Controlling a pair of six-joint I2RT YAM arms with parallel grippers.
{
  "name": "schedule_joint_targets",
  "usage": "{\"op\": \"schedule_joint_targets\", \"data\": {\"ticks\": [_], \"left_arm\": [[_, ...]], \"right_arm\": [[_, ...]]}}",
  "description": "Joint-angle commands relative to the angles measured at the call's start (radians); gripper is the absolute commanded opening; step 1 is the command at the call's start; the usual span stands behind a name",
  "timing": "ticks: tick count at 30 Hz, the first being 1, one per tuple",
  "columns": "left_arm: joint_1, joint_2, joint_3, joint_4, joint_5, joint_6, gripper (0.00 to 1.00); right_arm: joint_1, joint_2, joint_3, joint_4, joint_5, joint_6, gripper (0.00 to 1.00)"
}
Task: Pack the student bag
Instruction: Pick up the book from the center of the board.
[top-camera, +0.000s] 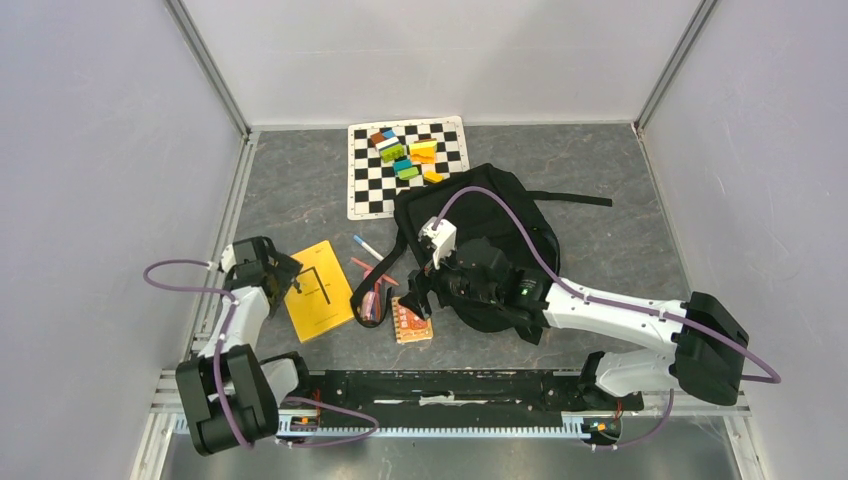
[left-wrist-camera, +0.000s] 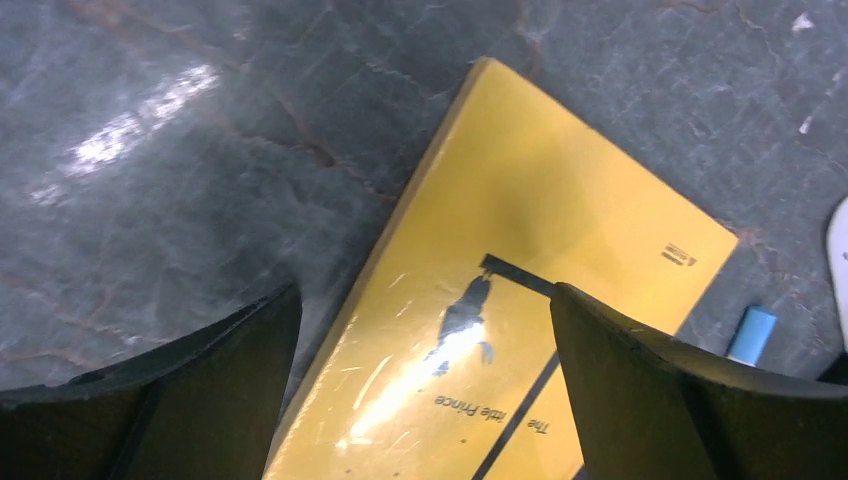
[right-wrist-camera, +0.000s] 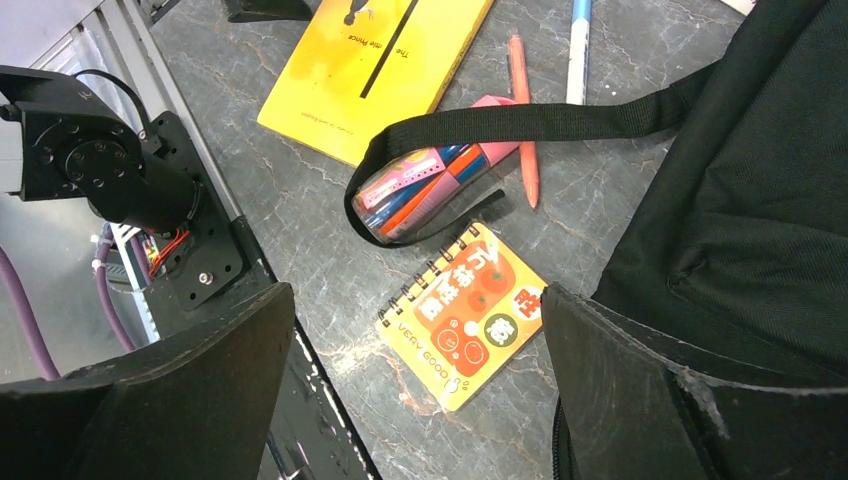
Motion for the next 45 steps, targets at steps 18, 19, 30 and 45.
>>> {"op": "schedule_joint_targets", "data": {"ticks": [18,19,30,45], "left_arm": [[-0.381,0.009,0.076,0.034,0.027,-0.055,1.00],[-0.381,-0.002,0.091,0.001,-0.008,-0.034,1.00],[-0.332,-0.021,0.021,-0.005,0.083,0.002,0.99],[-0.321,0.024,-0.001,0.044,0.128,0.013,0.72]], "right_arm": [[0.004,0.134,0.148,-0.032,0.024,0.014,0.98],[0.004,0.164,0.165,-0.032,0.016,0.014,0.98],[-0.030,0.599,0.569,-0.222,-0.057,-0.013,0.88],[-0.150,0.891,0.791,-0.237,-0.220,0.035,0.72]]}}
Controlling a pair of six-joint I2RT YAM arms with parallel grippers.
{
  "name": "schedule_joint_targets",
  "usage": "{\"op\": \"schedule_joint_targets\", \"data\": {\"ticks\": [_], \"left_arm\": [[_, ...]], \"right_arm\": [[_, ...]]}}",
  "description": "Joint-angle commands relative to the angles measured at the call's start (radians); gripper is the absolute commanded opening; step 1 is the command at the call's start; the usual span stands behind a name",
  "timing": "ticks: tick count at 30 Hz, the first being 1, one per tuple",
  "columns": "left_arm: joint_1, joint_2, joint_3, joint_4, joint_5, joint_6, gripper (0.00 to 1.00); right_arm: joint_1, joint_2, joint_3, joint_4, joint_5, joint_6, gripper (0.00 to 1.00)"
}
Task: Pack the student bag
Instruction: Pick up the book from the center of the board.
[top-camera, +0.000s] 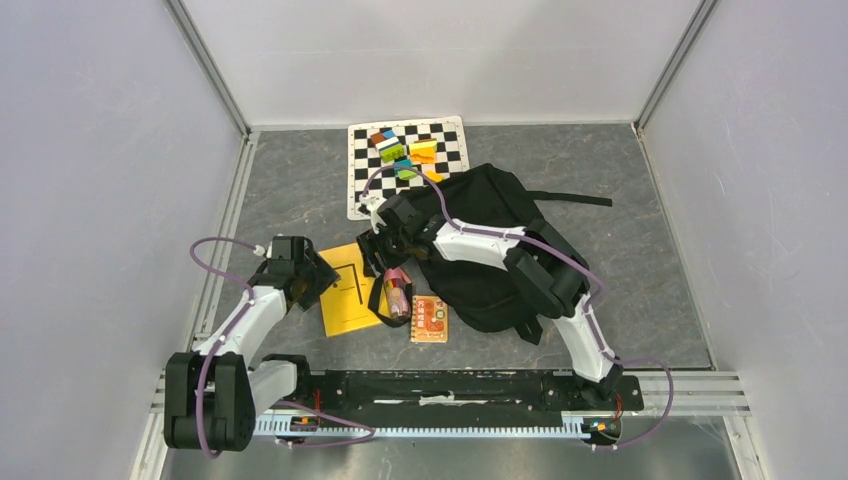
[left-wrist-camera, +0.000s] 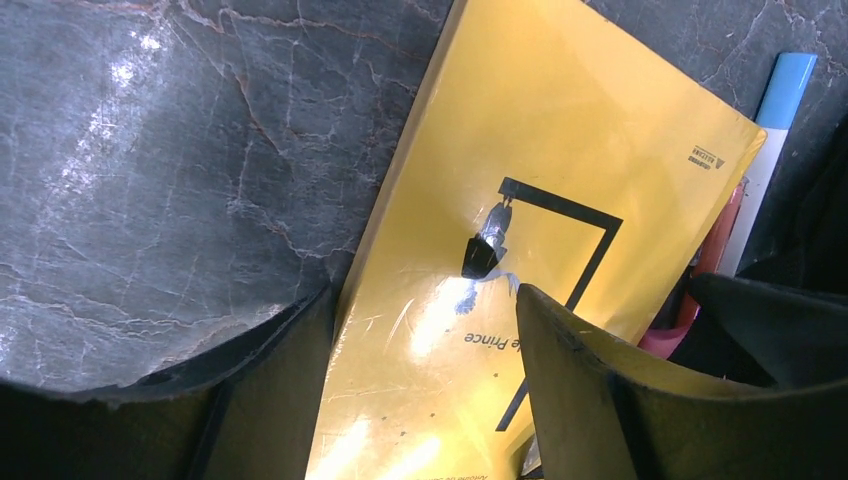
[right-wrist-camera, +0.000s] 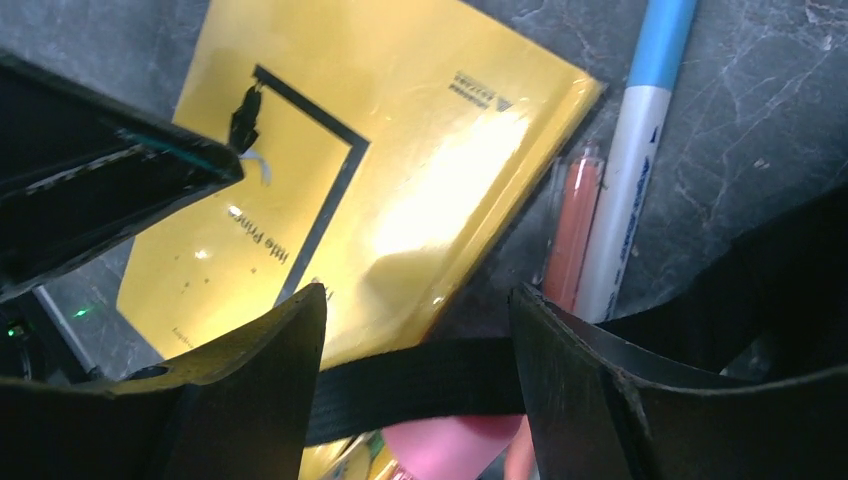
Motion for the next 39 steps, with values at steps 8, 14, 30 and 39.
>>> {"op": "schedule_joint_targets", "data": {"ticks": [8,14,30,39], "left_arm": [[0.008,0.023,-0.002,0.048,0.029,0.030,0.64],[0.008,0.035,-0.006,0.052,0.040,0.037,0.54],[0.021,-0.123,-0.050,0.181,0.183,0.103,0.12],[0.021,-0.330,-0.010,0.134,0.191,0.143,0.04]], "right_arm": [[-0.031,0.150,0.171,-0.003,-0.076,0.057,0.70],[-0.031,0.182,0.134,0.030,-0.038,0.120,0.73],[-0.049,0.191,-0.010,0.237,-0.367,0.128,0.77],[-0.052,0.176,-0.031,0.272,-0.423,0.150,0.77]]}}
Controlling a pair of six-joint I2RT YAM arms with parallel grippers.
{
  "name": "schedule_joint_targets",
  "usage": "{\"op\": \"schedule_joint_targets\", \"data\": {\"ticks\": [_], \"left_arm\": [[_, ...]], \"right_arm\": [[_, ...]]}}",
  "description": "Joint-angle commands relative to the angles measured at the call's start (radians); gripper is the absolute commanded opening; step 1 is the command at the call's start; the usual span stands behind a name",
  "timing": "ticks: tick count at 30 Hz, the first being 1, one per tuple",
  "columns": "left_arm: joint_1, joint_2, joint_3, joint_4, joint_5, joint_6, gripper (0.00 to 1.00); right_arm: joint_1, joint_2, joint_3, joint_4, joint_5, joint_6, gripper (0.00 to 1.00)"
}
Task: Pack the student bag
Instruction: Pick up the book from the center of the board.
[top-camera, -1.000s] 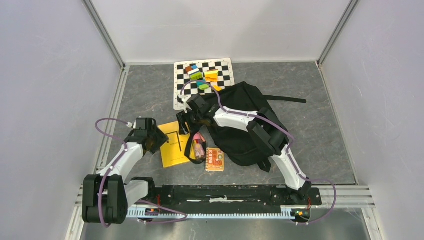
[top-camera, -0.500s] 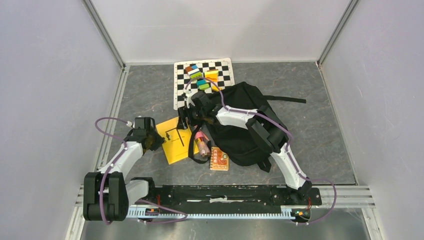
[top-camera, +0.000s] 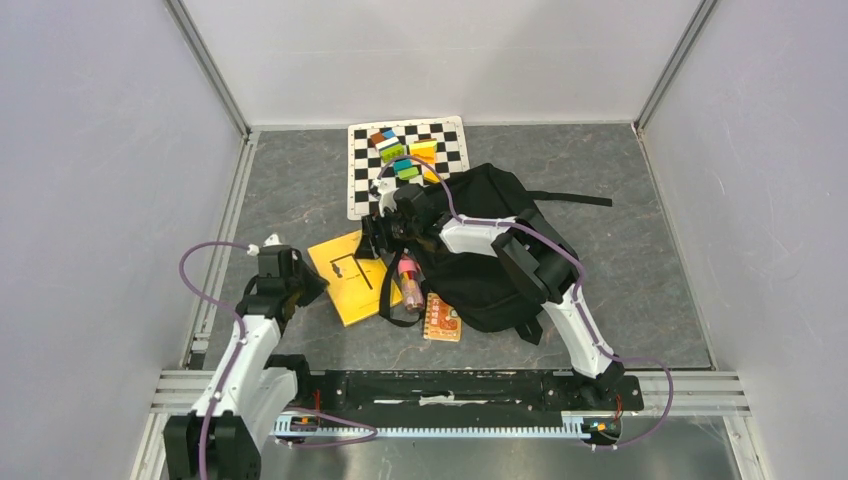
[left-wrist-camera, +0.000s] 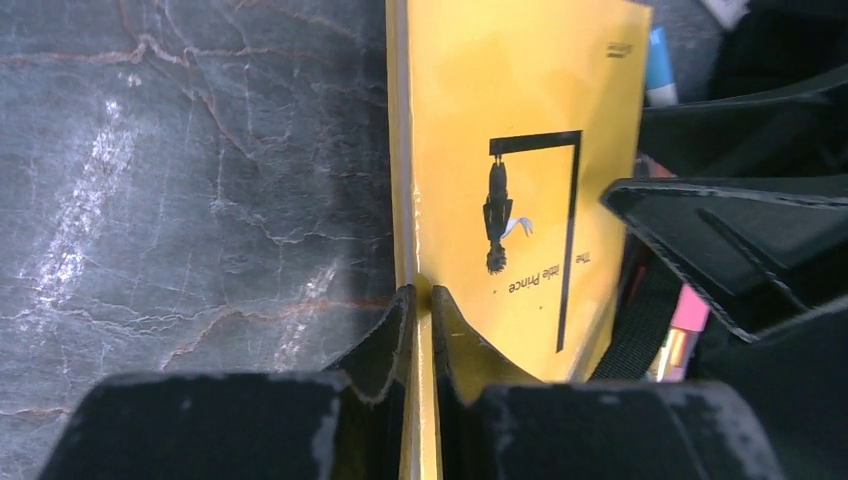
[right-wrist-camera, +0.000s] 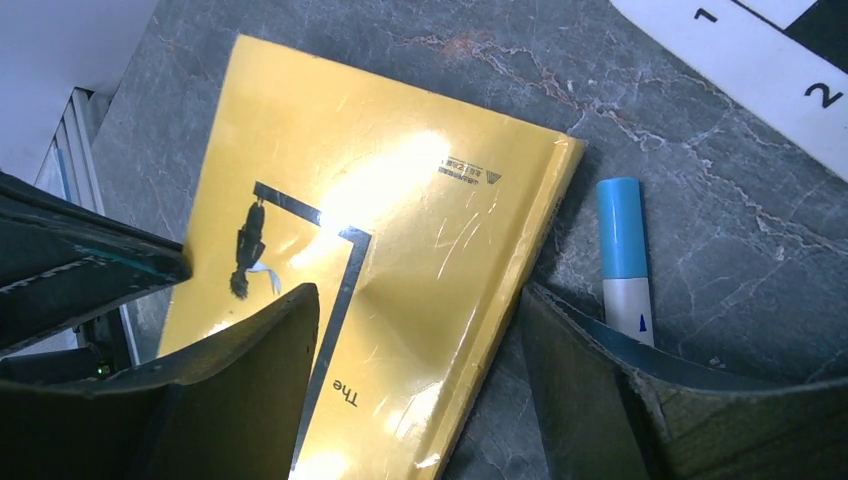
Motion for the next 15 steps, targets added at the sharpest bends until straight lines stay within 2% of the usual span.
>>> {"op": "schedule_joint_targets", "data": {"ticks": [1,9,15], "left_arm": [[-0.015,-0.105,0.057,0.135,0.102,0.028,0.03],[-0.015,-0.152,0.056,0.147,0.136,0.025,0.02],[-0.015,-0.149,0.017,0.267,0.234,-0.007,0.02]], "right_arm": [[0.054,0.021,-0.047,-0.093,-0.168,0.041,0.78],[0.054,0.001,-0.072,-0.065,-0.189,0.058,0.86],[0.054,-0.014,-0.106,-0.033,-0.202,0.063,0.91]]}}
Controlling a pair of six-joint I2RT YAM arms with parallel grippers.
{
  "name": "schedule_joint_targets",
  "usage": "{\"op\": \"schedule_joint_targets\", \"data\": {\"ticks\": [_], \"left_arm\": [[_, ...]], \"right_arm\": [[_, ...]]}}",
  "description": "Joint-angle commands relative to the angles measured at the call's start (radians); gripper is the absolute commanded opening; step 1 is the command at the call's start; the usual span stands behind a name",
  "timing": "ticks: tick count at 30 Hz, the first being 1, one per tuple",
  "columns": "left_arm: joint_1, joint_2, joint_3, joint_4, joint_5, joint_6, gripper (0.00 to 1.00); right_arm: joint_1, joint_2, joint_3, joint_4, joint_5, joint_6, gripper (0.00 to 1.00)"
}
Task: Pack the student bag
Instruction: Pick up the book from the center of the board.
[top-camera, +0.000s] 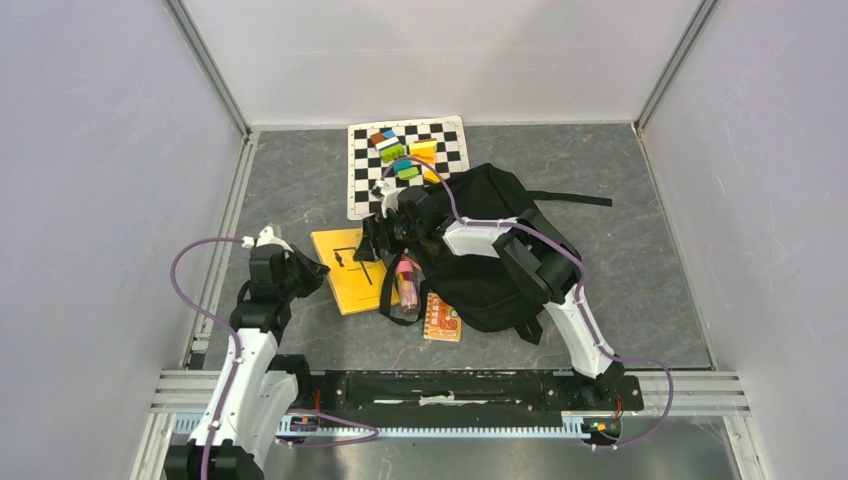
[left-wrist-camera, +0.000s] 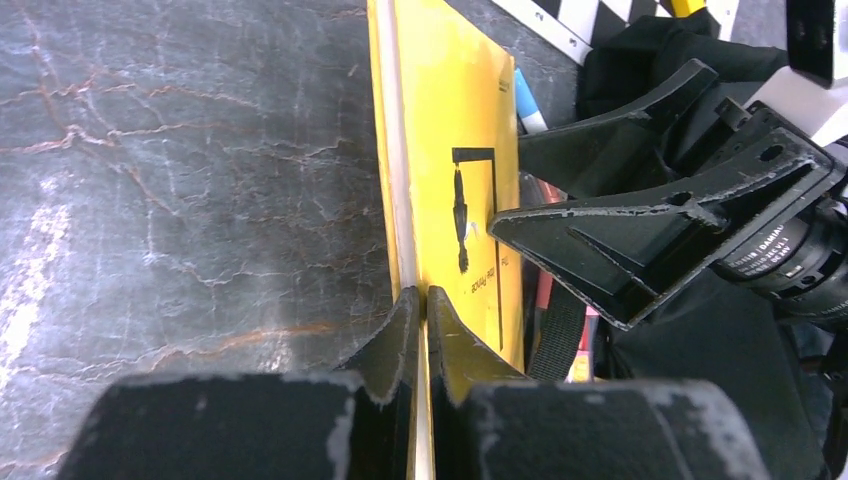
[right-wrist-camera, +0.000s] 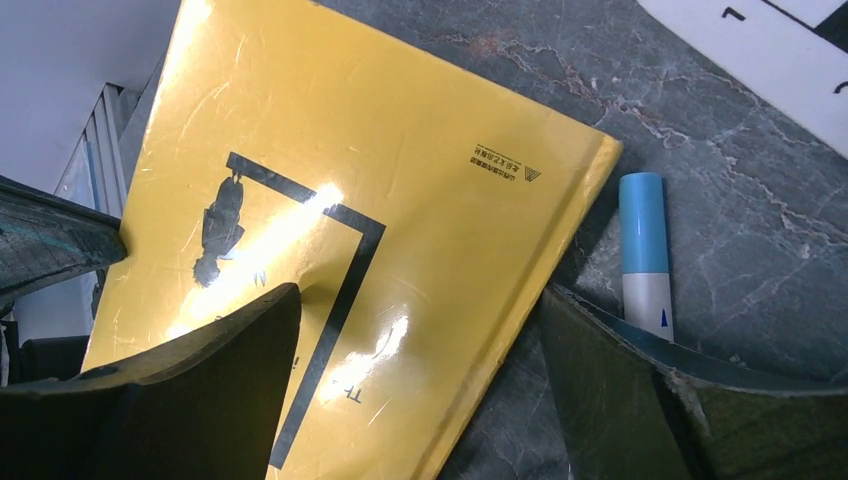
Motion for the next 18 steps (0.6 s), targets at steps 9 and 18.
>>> {"op": "schedule_joint_targets", "data": {"ticks": [9,18], "left_arm": [[-0.015,0.017,0.001,0.312,0.262,-0.023,0.02],[-0.016,0.048,-0.026,0.429,0.362,-0.058,0.02]], "right_arm": [[0.055,-0.034,-0.123,0.016,-0.209,0.099,0.96],[0.056,-0.073,-0.180,0.194,-0.280,0.170,0.98]]}}
